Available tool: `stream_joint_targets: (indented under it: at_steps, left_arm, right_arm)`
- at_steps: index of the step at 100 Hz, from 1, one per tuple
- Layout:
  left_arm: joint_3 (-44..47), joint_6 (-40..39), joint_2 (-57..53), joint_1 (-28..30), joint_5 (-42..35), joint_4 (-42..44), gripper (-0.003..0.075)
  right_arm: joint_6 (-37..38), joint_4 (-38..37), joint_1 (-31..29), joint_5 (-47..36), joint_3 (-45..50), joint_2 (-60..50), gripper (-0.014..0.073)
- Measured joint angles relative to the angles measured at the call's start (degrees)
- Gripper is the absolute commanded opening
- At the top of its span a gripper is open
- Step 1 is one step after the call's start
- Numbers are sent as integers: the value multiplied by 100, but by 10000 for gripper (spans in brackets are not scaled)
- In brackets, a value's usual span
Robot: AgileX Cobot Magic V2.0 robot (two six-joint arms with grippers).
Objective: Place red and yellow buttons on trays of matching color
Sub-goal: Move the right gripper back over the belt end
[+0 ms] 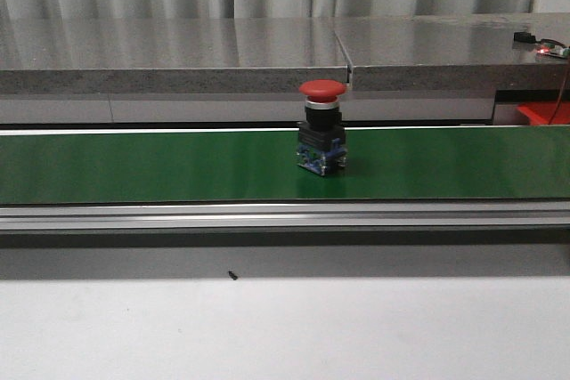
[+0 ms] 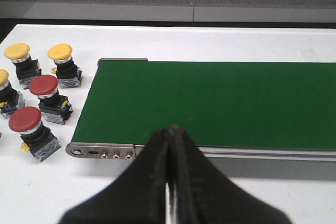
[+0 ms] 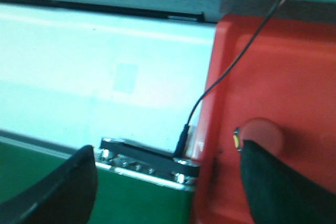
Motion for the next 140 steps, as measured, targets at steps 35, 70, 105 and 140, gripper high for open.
stream_joint_targets:
  at_steps: [35, 70, 105, 140]
  left_arm:
    - [0, 0, 0, 0, 0, 0, -20]
    - [0, 0, 0, 0, 0, 0, -20]
    - [0, 0, 0, 0, 0, 0, -20]
    - [0, 0, 0, 0, 0, 0, -20]
  right_arm:
    - [-223, -611, 986, 324, 924, -1190, 563]
    - [-274, -980, 1920, -21, 2806, -2240, 563]
    - [-274, -1012, 2847, -810, 3378, -2263, 563]
    - [-274, -1012, 3345, -1263, 3386, -1823, 563]
